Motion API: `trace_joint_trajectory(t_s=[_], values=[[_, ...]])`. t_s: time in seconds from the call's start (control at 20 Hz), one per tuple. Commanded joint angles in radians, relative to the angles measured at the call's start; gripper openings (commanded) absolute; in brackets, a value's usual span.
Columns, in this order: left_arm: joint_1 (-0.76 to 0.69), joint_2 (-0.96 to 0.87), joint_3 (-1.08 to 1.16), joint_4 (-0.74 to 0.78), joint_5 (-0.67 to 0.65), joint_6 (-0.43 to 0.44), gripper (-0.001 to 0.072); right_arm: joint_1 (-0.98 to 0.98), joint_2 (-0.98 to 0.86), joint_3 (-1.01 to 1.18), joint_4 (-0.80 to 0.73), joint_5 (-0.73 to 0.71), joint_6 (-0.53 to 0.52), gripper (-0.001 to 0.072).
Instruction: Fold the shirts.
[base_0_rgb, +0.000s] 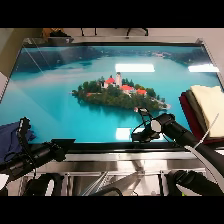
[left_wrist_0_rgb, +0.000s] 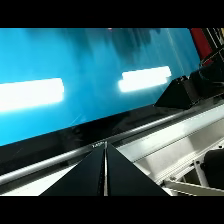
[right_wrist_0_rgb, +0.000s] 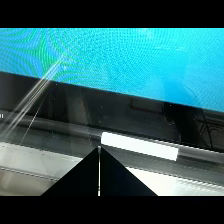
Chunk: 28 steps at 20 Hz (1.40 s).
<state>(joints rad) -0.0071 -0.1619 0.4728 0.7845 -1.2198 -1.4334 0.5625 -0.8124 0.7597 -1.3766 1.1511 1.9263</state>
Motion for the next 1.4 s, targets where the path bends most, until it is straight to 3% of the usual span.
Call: trace_joint_trajectory(t_s=[0.0,0.15,0.5,0.55,0.65,0.7,0.75,0.8,0.9,1.0,1.2,1.35], values=[[0.000,0.001,0.000,0.000,0.000,0.000,0.0015,0.001,0.000,-0.001,0.000,0.000,0.000,0.0018],[0.000,0.001,0.000,-0.003,0.018,0.000,0.0015,0.001,-0.001,-0.001,0.000,0.000,0.000,0.0018],[0.000,0.000,0.000,-0.007,0.207,0.004,0.0015,0.001,-0.004,-0.001,0.000,-0.004,0.000,0.0018],[0.000,-0.003,0.017,0.061,0.237,0.003,0.0015,0.001,-0.007,-0.001,0.000,-0.009,0.000,0.0017],[0.000,-0.051,0.120,0.381,0.206,-0.011,0.0020,0.001,-0.016,-0.001,0.000,-0.011,0.000,0.0018],[0.000,-0.089,0.178,0.557,0.178,-0.032,0.0254,0.001,-0.021,-0.001,0.000,-0.013,0.000,0.0024],[0.000,-0.131,0.231,0.741,0.162,-0.079,0.0709,0.001,-0.025,-0.001,0.001,-0.022,0.000,0.0026],[0.001,-0.186,0.278,0.956,0.156,-0.150,0.0713,0.001,-0.029,-0.001,0.002,-0.029,0.000,0.0078],[0.012,-0.303,0.340,1.291,0.132,-0.173,0.0714,0.001,-0.029,-0.001,0.000,-0.034,-0.002,0.0533],[0.083,-0.424,0.368,1.402,0.100,-0.173,0.0713,0.001,-0.029,-0.001,0.000,-0.059,-0.013,0.0567],[0.351,-0.648,0.314,1.336,0.106,-0.172,0.0714,0.001,-0.029,-0.001,0.000,-0.124,-0.035,0.0567],[0.532,-0.790,0.267,1.333,0.181,-0.173,0.0713,0.001,-0.029,-0.001,0.000,-0.134,-0.042,0.0566]])
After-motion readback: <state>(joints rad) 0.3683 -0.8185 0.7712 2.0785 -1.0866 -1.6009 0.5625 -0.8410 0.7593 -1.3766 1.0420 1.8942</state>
